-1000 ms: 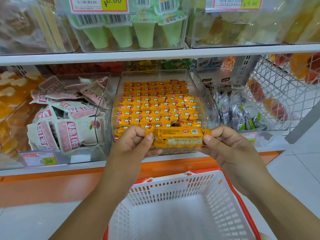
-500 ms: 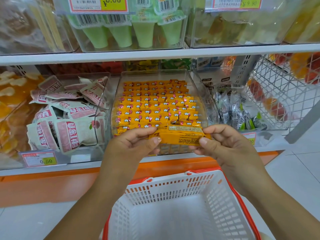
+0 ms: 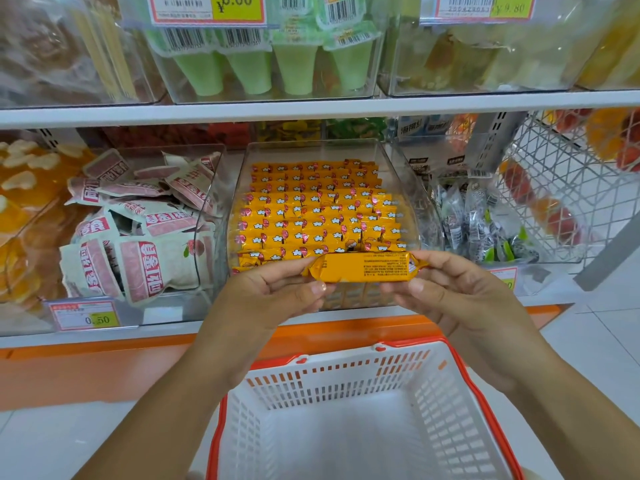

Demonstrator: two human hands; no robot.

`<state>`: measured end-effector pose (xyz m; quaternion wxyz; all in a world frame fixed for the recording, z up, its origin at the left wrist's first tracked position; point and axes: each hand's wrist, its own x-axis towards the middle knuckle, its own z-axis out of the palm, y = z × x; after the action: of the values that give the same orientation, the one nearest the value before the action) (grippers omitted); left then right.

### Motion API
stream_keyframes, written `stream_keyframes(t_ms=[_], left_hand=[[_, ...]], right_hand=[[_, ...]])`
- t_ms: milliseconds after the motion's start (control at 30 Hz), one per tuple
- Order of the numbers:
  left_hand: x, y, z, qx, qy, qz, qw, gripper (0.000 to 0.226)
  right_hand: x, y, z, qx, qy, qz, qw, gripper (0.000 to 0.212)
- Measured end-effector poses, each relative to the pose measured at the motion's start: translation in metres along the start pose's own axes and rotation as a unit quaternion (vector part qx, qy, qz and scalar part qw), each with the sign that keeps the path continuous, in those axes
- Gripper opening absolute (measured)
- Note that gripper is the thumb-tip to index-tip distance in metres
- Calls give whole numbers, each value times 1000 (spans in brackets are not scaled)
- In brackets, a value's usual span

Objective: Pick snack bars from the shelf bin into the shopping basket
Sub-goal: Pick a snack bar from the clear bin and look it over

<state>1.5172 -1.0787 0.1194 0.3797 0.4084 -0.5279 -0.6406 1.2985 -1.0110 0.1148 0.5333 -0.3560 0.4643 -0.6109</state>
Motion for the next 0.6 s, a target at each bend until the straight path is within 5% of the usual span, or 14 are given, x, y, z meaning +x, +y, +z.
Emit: stream_keyframes(t_ms=[100,200,367,467,600], left_hand=[[0,0,3,105,19,31,994,10],[4,-7,5,222,34,55,973,24],[25,-31,6,489,62,194,848,39],[43,-39,5,563,47,199,801,50],[56,-47,2,643,42,208,736,50]], right_hand=[[1,2,1,-34,14,-19,999,61],[3,9,0,-100,36,-38,994,53],[7,11,-3,-105,82,-39,990,66],[21,-8,-9,-169,125,-77,975,33],[53,-33,0,-339,70,-129,929,18]])
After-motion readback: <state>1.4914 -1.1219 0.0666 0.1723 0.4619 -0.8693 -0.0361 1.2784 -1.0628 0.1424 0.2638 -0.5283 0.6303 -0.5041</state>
